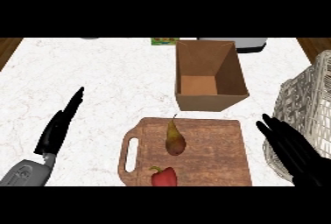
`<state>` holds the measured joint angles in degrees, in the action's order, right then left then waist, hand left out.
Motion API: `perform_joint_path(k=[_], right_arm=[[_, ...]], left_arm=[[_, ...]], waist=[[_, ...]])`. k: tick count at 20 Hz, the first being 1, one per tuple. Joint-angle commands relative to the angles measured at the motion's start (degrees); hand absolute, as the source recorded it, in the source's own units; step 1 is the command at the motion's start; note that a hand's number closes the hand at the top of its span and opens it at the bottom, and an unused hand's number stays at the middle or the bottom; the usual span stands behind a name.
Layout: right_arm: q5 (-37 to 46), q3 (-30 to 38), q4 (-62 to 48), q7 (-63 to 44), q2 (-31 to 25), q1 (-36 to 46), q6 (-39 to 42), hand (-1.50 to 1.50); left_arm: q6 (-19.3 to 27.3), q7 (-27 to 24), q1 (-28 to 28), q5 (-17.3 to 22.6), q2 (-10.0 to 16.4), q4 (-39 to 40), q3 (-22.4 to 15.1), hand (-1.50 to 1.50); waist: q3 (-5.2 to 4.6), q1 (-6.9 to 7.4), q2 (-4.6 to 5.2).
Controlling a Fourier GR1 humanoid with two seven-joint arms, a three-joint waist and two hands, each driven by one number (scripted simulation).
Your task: Pick the pear from the cutting board and place it in the cardboard box
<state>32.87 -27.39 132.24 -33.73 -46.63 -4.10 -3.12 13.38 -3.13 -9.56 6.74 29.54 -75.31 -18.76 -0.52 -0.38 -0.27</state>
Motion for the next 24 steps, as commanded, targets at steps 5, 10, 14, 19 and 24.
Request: perform_joint_path(k=[5,10,14,19,24], right_arm=[[6.08,-13.66,1.18,-29.85,10.33,15.26,16.03,-1.50],[4.48,-16.26,-5.16,-40.78,19.44,25.30,25.02,-1.50],[2.89,-14.98,-12.60,-42.19,25.99,29.37,27.11,-1.50],[5.34,-17.22,-19.73,-43.23,33.39,29.07,26.16,-1.50],[9.42,-17.51,-25.27,-38.86,37.23,27.06,24.38,-1.50]], left_arm=[[-0.23,-0.26,-2.50,-1.55,-2.63,2.90,-0.64,0.00],[-0.73,2.13,-4.00,-2.34,-2.97,2.21,-0.78,0.00],[-1.03,2.14,-4.00,-2.35,-3.08,1.94,0.12,0.00],[-1.55,-1.50,-2.37,-2.62,-3.55,4.20,1.18,0.00],[-0.69,1.03,-1.10,-4.30,-4.91,1.35,0.81,0.00]], waist=[[0.11,1.67,0.38],[0.22,1.50,0.26],[0.33,1.22,0.26],[0.38,0.58,0.27],[0.50,0.50,0.14]])
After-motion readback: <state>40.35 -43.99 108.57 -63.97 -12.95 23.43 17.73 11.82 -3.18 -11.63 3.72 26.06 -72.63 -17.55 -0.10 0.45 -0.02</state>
